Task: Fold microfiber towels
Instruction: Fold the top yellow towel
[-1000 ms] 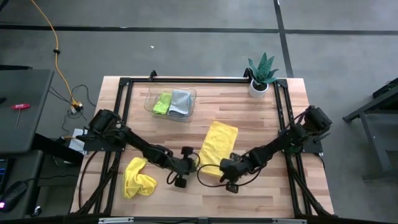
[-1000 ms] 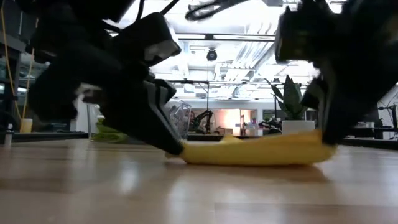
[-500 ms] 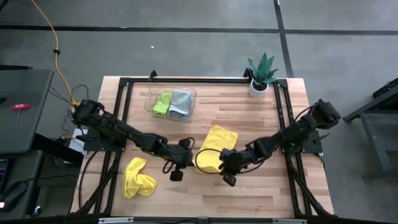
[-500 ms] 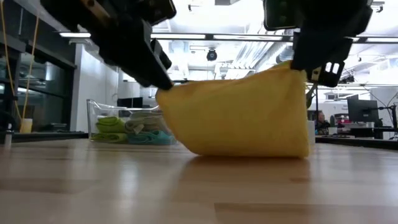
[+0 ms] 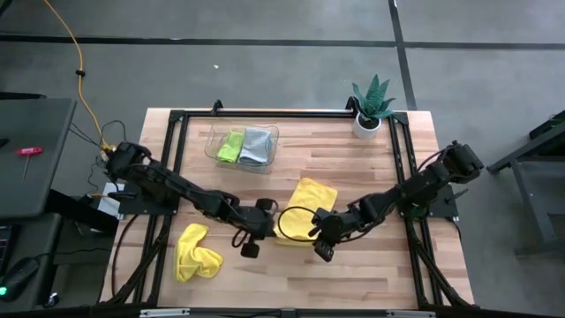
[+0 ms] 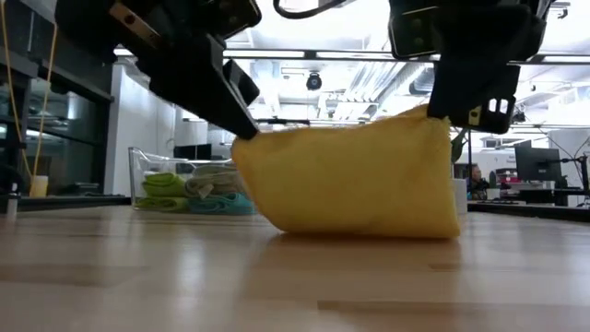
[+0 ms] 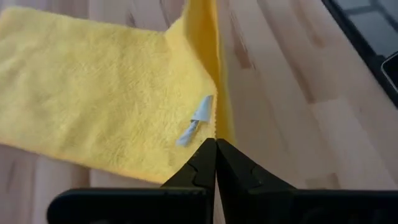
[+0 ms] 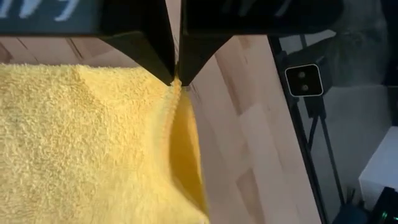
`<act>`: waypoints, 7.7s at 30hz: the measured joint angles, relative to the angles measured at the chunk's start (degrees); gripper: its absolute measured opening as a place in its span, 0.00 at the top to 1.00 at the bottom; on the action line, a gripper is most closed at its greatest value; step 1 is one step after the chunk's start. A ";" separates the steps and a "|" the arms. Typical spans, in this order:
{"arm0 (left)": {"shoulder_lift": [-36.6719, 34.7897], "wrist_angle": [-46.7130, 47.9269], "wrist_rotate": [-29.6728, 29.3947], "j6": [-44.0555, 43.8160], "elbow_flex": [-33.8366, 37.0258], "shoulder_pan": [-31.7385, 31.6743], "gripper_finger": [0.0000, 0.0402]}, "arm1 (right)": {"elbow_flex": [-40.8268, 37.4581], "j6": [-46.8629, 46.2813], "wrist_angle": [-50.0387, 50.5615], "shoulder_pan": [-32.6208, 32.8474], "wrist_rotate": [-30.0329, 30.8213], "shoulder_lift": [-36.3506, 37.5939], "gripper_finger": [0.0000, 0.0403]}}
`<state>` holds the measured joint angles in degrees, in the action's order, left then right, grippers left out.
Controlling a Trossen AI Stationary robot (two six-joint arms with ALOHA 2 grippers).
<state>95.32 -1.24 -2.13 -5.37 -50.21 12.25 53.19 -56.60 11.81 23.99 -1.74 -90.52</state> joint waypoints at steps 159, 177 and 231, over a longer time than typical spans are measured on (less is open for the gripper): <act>6.55 -12.29 3.63 -5.97 -0.03 6.53 0.75 | 0.00 -6.58 2.56 -0.02 2.70 -0.07 1.00; 7.27 -13.20 -5.26 -11.11 0.04 6.55 0.61 | 0.00 -7.98 3.10 -0.02 5.01 -0.07 1.00; -5.75 0.38 3.41 -29.57 -0.03 -6.74 1.00 | -0.02 -34.91 1.89 1.44 18.34 -0.02 1.00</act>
<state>89.56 -0.86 1.28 -34.94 -50.24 5.52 53.17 -91.50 13.70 25.43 16.61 -90.54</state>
